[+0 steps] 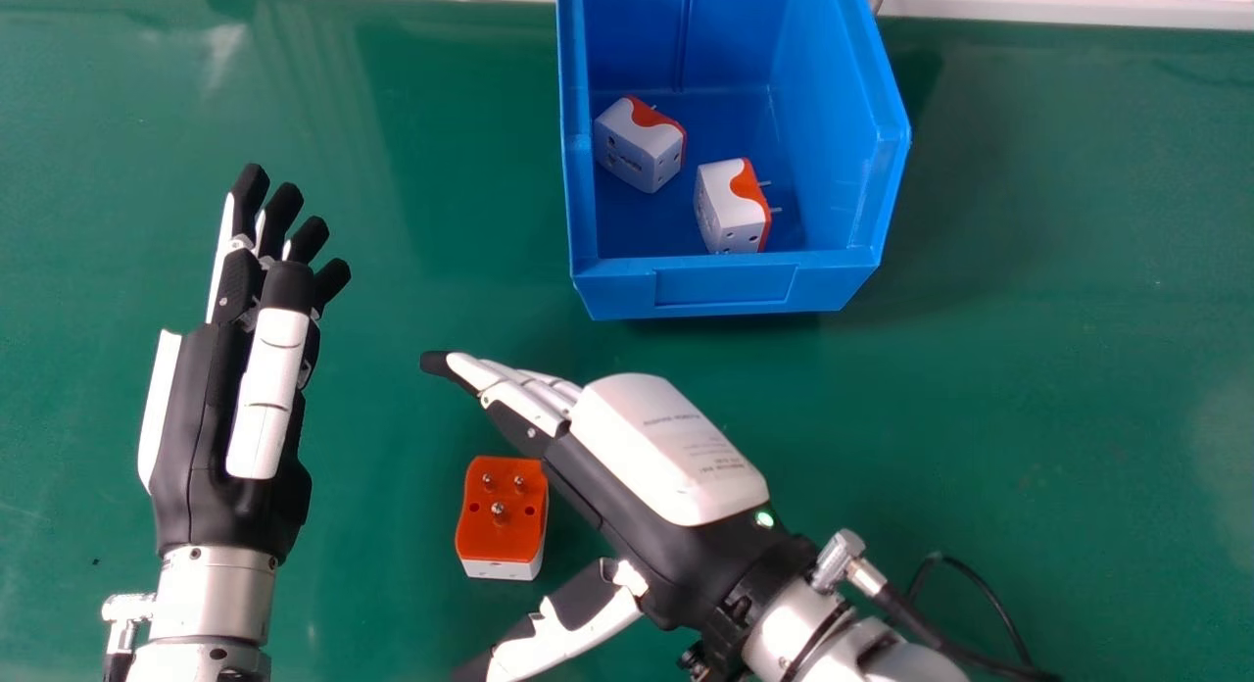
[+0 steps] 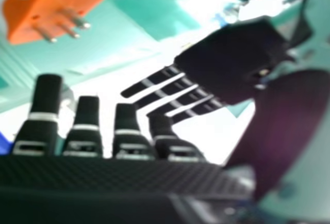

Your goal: Pick all objects and put in blue box

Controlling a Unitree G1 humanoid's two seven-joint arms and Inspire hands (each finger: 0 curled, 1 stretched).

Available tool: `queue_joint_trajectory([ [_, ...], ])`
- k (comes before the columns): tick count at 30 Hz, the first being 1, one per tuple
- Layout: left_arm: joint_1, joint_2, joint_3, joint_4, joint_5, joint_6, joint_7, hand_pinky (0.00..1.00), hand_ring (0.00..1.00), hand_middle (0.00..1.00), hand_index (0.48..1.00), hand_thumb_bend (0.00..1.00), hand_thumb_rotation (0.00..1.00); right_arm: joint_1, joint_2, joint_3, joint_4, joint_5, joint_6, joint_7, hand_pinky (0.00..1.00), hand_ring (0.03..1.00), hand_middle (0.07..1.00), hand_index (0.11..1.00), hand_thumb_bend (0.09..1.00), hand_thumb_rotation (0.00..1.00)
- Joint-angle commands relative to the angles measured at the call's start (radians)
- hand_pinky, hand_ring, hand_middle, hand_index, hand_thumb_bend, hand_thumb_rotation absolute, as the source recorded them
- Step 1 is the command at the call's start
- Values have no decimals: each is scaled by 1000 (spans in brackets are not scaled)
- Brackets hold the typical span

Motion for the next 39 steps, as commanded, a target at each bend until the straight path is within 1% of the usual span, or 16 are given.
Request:
queue_joint_trajectory([
  [1, -7, 9, 5, -13, -4, -11, -6, 927, 961, 988, 986, 796, 793, -35, 11, -14, 54, 26, -60, -69, 733, 908, 930, 939, 822, 305],
  [3, -9, 9, 6, -12, -2, -13, -6, 927, 961, 988, 986, 796, 793, -53, 13, -20, 99, 27, -83, -99, 733, 908, 930, 939, 822, 305],
  [5, -9, 9, 6, -12, -9, -11, -11, 927, 961, 988, 986, 796, 793, -67, 10, -23, 130, 22, -93, -116, 733, 908, 930, 939, 822, 305],
  [8, -8, 8, 7, -16, -16, -2, -14, 927, 961, 987, 985, 793, 795, -84, 8, -23, 168, 12, -102, -140, 739, 916, 936, 944, 813, 301],
  [10, -5, 9, 7, -20, -12, 1, -11, 927, 961, 987, 985, 793, 795, -93, 9, -24, 194, 14, -111, -154, 739, 916, 936, 944, 813, 301],
  [14, -2, 10, 7, -23, -11, 1, -13, 928, 961, 987, 985, 796, 793, -108, 14, -24, 247, 22, -130, -186, 740, 919, 936, 946, 805, 303],
  [16, 0, 9, 7, -27, -8, 3, -10, 928, 961, 987, 985, 796, 793, -114, 13, -24, 262, 22, -136, -193, 740, 919, 936, 946, 805, 303],
  [22, 5, 7, 7, -37, -11, 10, -8, 933, 963, 988, 987, 803, 793, -126, 16, -22, 295, 21, -151, -213, 730, 906, 921, 931, 797, 255],
  [24, 6, 7, 7, -37, -12, 6, -12, 933, 963, 988, 987, 803, 793, -129, 16, -19, 305, 21, -156, -216, 730, 906, 921, 931, 797, 255],
  [26, 8, 8, 7, -39, -10, 5, -12, 933, 963, 989, 987, 804, 793, -131, 19, -15, 314, 23, -163, -219, 727, 902, 917, 926, 795, 243],
  [28, 8, 4, 9, -41, -20, 9, -12, 934, 964, 990, 988, 804, 793, -130, 22, -12, 318, 24, -167, -216, 725, 897, 913, 922, 793, 233],
  [29, 8, 2, 9, -42, -23, 9, -12, 934, 964, 990, 988, 804, 793, -129, 23, -11, 317, 23, -168, -214, 725, 897, 913, 922, 793, 233],
  [32, 9, 3, 8, -45, -22, 12, -10, 934, 965, 990, 988, 801, 789, -128, 25, -7, 321, 21, -175, -219, 723, 893, 909, 918, 792, 222],
  [35, 6, 4, 9, -38, -14, 0, -9, 933, 964, 989, 987, 802, 786, -131, 27, 0, 337, -2, -184, -250, 721, 888, 904, 913, 789, 215],
  [37, 6, 2, 9, -36, -16, -1, -10, 932, 964, 989, 987, 803, 784, -130, 28, 7, 343, -21, -181, -272, 719, 882, 900, 907, 784, 209],
  [39, 6, 3, 8, -35, -16, -1, -13, 931, 963, 988, 986, 801, 783, -129, 29, 18, 351, -46, -175, -302, 714, 874, 894, 900, 784, 199],
])
